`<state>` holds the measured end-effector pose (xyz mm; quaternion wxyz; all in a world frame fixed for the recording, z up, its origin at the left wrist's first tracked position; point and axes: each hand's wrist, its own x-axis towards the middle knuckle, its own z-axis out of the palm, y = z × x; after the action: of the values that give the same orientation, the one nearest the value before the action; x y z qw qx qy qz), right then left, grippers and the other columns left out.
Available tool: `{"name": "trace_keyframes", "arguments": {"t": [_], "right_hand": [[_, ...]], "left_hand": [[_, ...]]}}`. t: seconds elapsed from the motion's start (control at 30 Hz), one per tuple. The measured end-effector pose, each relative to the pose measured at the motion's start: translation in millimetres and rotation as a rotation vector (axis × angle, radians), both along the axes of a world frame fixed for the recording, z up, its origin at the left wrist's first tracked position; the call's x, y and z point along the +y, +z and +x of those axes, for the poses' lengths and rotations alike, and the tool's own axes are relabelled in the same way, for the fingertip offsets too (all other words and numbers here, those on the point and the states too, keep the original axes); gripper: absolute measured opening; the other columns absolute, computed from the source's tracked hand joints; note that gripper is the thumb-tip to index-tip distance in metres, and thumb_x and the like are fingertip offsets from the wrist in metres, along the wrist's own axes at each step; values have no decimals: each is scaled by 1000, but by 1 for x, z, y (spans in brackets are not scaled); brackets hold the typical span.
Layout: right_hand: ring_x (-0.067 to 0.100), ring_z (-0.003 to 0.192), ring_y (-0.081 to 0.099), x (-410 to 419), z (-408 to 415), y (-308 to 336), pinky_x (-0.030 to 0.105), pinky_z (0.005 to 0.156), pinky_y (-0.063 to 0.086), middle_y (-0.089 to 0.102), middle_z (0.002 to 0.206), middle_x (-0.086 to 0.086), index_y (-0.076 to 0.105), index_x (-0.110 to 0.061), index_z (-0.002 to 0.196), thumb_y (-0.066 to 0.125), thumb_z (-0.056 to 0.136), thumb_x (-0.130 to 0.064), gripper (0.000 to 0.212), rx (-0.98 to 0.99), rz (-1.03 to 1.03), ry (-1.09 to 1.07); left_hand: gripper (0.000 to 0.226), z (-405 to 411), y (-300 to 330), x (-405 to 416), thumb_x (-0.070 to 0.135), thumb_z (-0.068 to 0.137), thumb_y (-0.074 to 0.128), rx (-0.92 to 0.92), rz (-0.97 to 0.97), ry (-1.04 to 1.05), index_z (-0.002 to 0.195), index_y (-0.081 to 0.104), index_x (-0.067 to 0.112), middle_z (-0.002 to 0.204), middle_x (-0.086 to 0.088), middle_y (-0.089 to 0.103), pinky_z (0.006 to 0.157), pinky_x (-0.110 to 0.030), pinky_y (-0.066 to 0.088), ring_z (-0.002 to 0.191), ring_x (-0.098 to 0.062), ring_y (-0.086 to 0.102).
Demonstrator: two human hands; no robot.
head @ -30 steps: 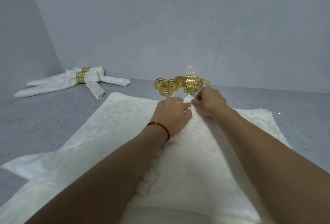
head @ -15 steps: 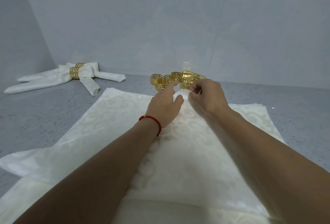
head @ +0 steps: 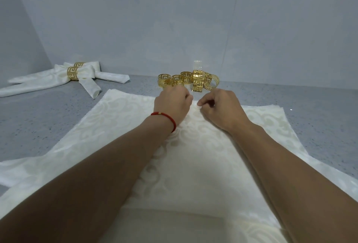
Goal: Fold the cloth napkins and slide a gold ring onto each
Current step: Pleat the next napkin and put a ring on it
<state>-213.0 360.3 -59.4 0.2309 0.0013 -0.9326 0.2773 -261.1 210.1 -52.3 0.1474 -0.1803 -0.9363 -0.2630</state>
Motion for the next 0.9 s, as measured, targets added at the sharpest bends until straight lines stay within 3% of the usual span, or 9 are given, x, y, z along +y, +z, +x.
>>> {"name": "trace_keyframes", "arguments": {"t": [0.07, 0.13, 0.2, 0.27, 0.33, 0.47, 0.6, 0.73, 0.9], "right_hand": [[17, 78, 69, 1, 0, 0, 36, 83, 57, 75, 79, -6, 81, -21, 97, 61, 86, -10, 25, 18, -27, 4], [17, 76, 67, 5, -1, 0, 35, 81, 56, 72, 75, -5, 78, -23, 104, 62, 90, -13, 24, 50, -87, -12], [16, 79, 65, 7, -5, 0, 37, 83, 55, 72, 81, -5, 78, -22, 107, 65, 92, -18, 20, 80, -105, -38], [18, 91, 64, 10, -10, 0, 40, 89, 53, 73, 93, -5, 79, -23, 106, 69, 91, -30, 20, 53, -60, -49], [22, 105, 61, 10, -12, -3, 44, 94, 48, 70, 97, -9, 79, -28, 99, 69, 89, -38, 17, -37, 51, -63], [22, 104, 53, 7, -10, -2, 41, 89, 36, 57, 97, -8, 68, -29, 88, 69, 88, -29, 1, -31, 141, -89], [18, 89, 56, 7, -3, -1, 40, 86, 37, 62, 84, -11, 60, -26, 86, 61, 87, -13, 13, 1, 193, 4], [18, 95, 55, 13, -2, 1, 37, 82, 31, 61, 92, -12, 65, -26, 90, 61, 85, -6, 21, 40, 327, 52], [17, 100, 57, 13, 3, 15, 39, 87, 33, 58, 94, -14, 69, -27, 96, 59, 86, -16, 19, -106, 485, 125]], "left_hand": [[13, 0, 0, 1, 34, 93, 60, 44, -23, -8, 89, 67, 24, 90, 6, 67, 65, -29, 39, 85, -20, 59], [24, -1, -4, -1, 38, 93, 64, 63, -46, -40, 112, 69, 24, 110, 7, 69, 75, -31, 44, 99, -18, 61], [32, -4, -7, -2, 36, 93, 66, 70, -23, -51, 119, 71, 20, 118, 2, 70, 86, -35, 49, 109, -21, 63], [29, -6, -7, -2, 33, 92, 69, 72, 4, -72, 115, 75, 17, 115, -2, 72, 89, -38, 52, 109, -23, 63], [19, -8, -7, -1, 31, 90, 70, 83, 1, -90, 101, 78, 18, 102, -1, 72, 83, -38, 50, 101, -23, 62], [8, -6, -5, -2, 28, 87, 69, 111, -36, -54, 79, 65, 30, 90, 8, 63, 83, -38, 40, 92, -17, 56], [13, 0, 0, -4, 22, 90, 65, 178, -181, -32, 81, 60, 30, 86, 11, 65, 92, -42, 30, 91, -14, 57], [29, 3, 6, -6, 8, 83, 68, 325, -420, -58, 78, 57, 34, 83, 12, 66, 97, -48, 27, 102, -16, 52], [28, 6, 14, -7, 8, 77, 60, 273, -467, -39, 82, 71, 33, 77, 12, 67, 90, -47, 27, 95, -17, 51]]}}
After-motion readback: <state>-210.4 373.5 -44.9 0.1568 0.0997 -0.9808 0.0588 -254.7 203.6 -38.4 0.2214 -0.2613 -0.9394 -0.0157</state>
